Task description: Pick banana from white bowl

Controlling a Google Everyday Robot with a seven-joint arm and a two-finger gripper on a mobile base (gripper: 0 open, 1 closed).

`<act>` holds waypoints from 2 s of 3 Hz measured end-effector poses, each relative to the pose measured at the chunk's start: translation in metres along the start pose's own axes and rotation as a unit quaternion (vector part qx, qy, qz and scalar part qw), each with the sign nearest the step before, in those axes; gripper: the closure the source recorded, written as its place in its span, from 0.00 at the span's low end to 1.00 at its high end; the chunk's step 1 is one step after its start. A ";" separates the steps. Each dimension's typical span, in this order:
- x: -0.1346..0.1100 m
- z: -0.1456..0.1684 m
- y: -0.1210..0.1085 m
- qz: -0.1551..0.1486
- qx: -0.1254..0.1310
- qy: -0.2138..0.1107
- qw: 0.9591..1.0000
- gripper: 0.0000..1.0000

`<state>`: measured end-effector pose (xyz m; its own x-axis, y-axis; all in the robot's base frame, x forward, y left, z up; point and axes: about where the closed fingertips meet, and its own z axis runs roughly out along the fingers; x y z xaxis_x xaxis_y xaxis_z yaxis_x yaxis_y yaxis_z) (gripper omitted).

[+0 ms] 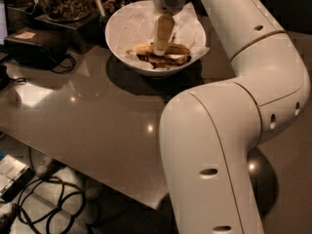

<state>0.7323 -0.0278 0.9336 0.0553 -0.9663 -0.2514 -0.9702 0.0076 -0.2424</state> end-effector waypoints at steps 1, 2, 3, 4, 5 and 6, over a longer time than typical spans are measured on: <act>0.003 0.011 0.005 0.004 -0.017 -0.001 1.000 0.12; 0.004 0.020 0.009 0.005 -0.029 0.001 1.000 0.25; 0.005 0.027 0.011 0.003 -0.038 0.003 0.999 0.34; 0.006 0.032 0.013 0.003 -0.045 0.003 0.999 0.34; 0.007 0.037 0.014 0.000 -0.051 0.002 0.999 0.53; 0.007 0.036 0.015 -0.005 -0.050 0.001 0.999 0.75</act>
Offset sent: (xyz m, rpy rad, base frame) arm -0.0421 -0.0219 -0.0270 -0.0868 0.2360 0.0313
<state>0.7266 -0.0253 0.8948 0.0654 -0.9667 -0.2473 -0.9884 -0.0286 -0.1494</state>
